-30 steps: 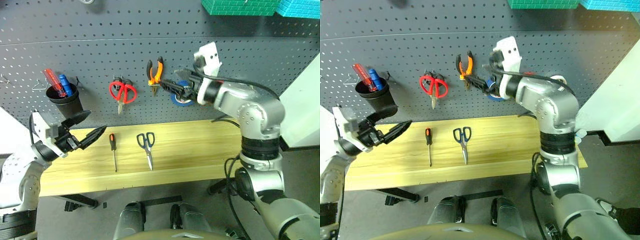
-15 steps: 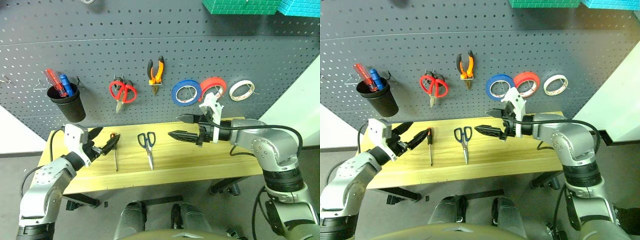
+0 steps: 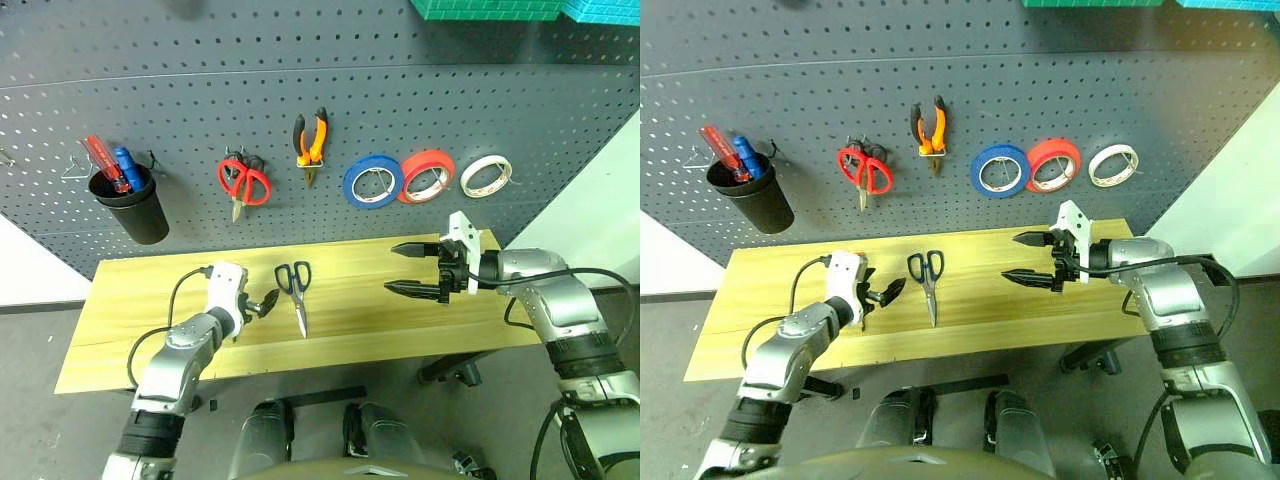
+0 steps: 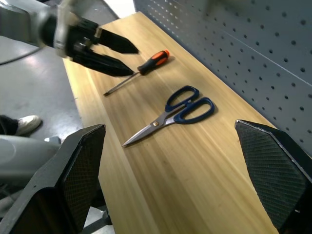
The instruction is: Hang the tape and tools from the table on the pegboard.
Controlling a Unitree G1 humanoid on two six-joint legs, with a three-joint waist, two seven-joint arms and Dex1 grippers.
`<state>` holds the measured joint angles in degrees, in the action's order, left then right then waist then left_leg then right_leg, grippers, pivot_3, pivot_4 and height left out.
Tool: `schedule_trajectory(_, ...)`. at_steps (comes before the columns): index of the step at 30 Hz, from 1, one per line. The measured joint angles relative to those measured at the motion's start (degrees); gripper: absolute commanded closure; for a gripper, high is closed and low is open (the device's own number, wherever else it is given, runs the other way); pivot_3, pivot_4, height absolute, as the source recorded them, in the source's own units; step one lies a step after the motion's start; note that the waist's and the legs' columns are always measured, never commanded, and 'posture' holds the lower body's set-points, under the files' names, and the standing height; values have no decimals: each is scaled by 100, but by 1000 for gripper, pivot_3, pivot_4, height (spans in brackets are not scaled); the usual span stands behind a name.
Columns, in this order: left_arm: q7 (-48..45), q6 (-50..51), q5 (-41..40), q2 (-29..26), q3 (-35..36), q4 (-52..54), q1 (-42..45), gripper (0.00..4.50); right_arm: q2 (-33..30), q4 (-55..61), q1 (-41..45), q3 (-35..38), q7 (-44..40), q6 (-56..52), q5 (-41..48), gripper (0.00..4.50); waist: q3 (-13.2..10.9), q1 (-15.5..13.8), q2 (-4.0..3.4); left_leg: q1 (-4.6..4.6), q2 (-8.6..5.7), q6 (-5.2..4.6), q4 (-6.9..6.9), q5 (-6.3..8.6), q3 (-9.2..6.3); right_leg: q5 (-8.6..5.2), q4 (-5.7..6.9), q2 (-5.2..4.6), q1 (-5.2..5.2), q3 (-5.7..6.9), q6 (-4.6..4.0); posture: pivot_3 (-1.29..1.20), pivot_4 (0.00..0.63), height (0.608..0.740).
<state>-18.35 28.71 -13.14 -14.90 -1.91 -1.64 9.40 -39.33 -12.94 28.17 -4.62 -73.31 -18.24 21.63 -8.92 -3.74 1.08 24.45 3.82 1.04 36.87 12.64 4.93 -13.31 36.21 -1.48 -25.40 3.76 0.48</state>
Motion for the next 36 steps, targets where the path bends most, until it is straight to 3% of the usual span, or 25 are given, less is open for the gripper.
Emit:
schedule_trajectory(14,1223,998,625,1229,-310,-1344,881,237,0,-1277,925,-189,-920,1373,-666,30,-7,18,9,1,-5,-6,15,3,0,12,1,-1,5,-1,22,75,159,740)
schedule_trajectory(36,1952,944,735,1975,368,-2951,1949,237,78,-2735,1876,-507,-1547,1981,-1400,30,-83,68,9,2,-8,-6,16,3,1,14,3,-7,7,-1,23,30,191,740)
